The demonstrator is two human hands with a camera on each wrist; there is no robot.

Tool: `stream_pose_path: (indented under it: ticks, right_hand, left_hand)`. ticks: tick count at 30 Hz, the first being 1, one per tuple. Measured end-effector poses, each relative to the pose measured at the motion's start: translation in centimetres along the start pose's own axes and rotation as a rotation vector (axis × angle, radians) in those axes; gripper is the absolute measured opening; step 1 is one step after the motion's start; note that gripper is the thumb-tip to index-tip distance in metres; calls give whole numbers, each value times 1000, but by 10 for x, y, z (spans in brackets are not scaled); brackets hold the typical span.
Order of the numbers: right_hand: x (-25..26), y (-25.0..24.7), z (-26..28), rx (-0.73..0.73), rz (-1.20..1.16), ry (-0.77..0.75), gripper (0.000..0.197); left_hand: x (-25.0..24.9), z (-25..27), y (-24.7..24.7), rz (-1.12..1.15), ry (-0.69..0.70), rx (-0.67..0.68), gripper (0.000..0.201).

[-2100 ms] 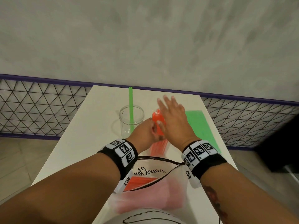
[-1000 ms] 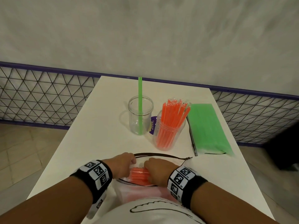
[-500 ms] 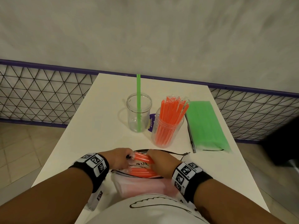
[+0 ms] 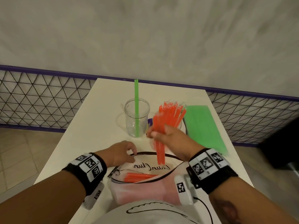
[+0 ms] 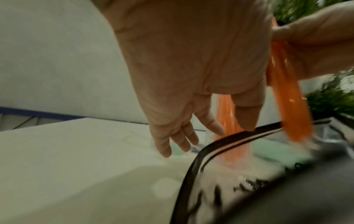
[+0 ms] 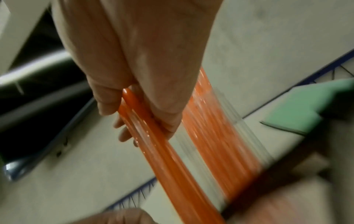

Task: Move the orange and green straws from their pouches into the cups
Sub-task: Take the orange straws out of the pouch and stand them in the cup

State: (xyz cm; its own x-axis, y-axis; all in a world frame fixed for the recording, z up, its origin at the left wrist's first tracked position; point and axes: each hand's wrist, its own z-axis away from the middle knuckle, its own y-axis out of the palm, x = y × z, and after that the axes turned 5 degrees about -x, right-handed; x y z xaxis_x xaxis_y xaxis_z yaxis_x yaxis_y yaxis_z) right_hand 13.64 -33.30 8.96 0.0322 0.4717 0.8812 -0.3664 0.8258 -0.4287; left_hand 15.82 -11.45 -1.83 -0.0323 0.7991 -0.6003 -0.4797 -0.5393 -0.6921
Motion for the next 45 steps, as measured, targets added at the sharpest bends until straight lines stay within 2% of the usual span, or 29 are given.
stream_pose_path:
  ticks: [2, 5, 8, 11, 13, 15, 17, 18, 20, 22, 24, 26, 27, 30, 32, 34, 36, 38, 41, 43, 45]
  right_hand:
    - [19, -20, 3, -140, -135, -71, 13]
    - [38, -47, 0, -415, -373, -231, 13]
    - [45, -66, -4, -648, -419, -351, 16]
    - [36, -68, -10, -736, -388, -362, 21]
    - [23, -63, -16, -763, -335, -311, 16]
    - [6, -57, -25, -764, -224, -249, 10]
    - [-10, -53, -36, -730, 72, -172, 13]
    - [-16, -51, -40, -704, 220, -128, 25]
    - [-22, -47, -42, -685, 293, -84, 63]
    - [-19, -45, -38, -736, 234, -159, 93]
    - [-14, -44, -36, -781, 315, -320, 105]
    - [-10, -43, -38, -766, 547, -472, 98]
    - [-8, -43, -41, -726, 681, -494, 91]
    - [-11, -40, -53, -540, 925, -423, 72]
    - [-17, -39, -59, -429, 1063, -366, 64]
    - [-22, -40, -62, -395, 1163, -328, 61]
    - [-20, -40, -61, -398, 1206, -300, 62]
    - [-14, -36, -59, -340, 1229, -240, 63]
    - [-9, -35, -57, -260, 1252, -173, 70]
    - [-10, -37, -55, -305, 1226, -201, 80]
    - [-10, -37, -48, -453, 1175, -292, 79]
  left_hand:
    - [-15, -3, -6, 110, 62, -89, 40]
    - [-48, -6, -14, 293, 144, -165, 82]
    - [-84, -12, -18, 344, 188, -203, 105]
    - [-111, -24, -17, 395, 242, -230, 120]
    - [-123, -34, -16, 373, 257, -272, 129]
    - [-129, -44, -13, 322, 225, -317, 136]
    - [-132, -52, -12, 327, 220, -323, 138]
    - [-132, -55, -11, 348, 219, -312, 135]
    - [-130, -59, -9, 409, 221, -297, 118]
    - [-128, -65, -6, 435, 213, -298, 102]
    - [-126, -68, -4, 452, 226, -299, 102]
    - [-122, -72, -2, 464, 240, -304, 100]
    - [-122, -73, -2, 476, 243, -300, 96]
    - [-121, -71, -3, 446, 269, -308, 84]
    - [-122, -71, -3, 404, 303, -326, 89]
    - [-122, -70, -4, 381, 282, -318, 91]
    - [-122, -70, -5, 372, 283, -320, 91]
    - [-121, -70, -5, 384, 289, -318, 96]
    - [-121, -64, -6, 432, 262, -285, 115]
    - [-122, -59, -9, 423, 246, -272, 132]
    - [-124, -47, -12, 400, 201, -246, 138]
